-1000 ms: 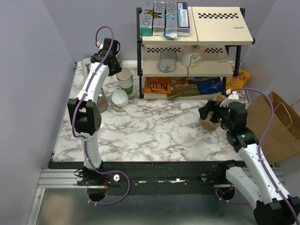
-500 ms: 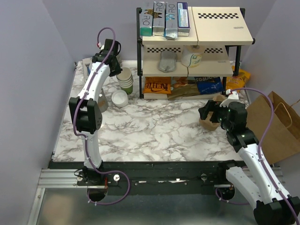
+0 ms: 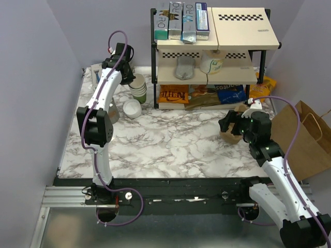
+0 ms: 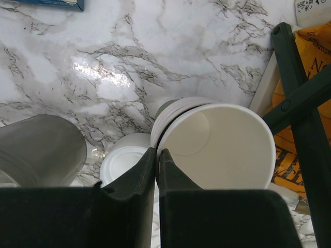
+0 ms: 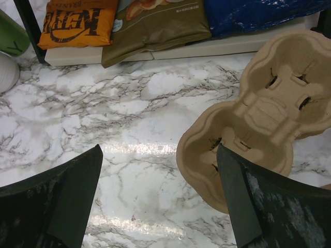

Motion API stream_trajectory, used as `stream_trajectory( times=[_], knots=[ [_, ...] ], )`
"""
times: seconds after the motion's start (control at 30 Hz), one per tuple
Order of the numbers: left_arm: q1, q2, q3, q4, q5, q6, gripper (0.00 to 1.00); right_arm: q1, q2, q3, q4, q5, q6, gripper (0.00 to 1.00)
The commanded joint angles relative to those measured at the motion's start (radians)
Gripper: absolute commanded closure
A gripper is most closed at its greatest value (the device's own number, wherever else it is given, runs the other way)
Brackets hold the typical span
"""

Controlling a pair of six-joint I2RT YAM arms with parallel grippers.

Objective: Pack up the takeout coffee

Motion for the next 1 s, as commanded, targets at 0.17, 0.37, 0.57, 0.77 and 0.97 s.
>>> stream_trajectory(
  times=[0.17, 0.37, 0.57, 0.77, 0.97],
  knots=[
    [-0.002, -0.029, 0.053, -0.045, 0.029, 0.026, 0.99, 0.002, -0.002, 0.032, -0.022, -0.014, -0.010, 0.00],
    [-0.002, -0.049, 0.072, -0.039, 0.057, 0.035, 1.00, 0.002, -0.003, 0.035, -0.022, -0.020, -0.012, 0.00],
    [-0.002, -0.095, 0.124, -0.025, 0.068, 0.034, 1.00, 0.002, -0.021, 0.041, -0.028, -0.022, -0.012, 0.00],
    [0.000, -0.149, 0.126, -0.030, 0.057, 0.029, 1.00, 0.002, -0.046, 0.038, -0.029, -0.010, -0.007, 0.00],
    [-0.002, -0.271, 0.077, -0.005, 0.046, 0.023, 1.00, 0.002, -0.055, 0.052, -0.042, -0.002, -0.001, 0.00]
  ],
)
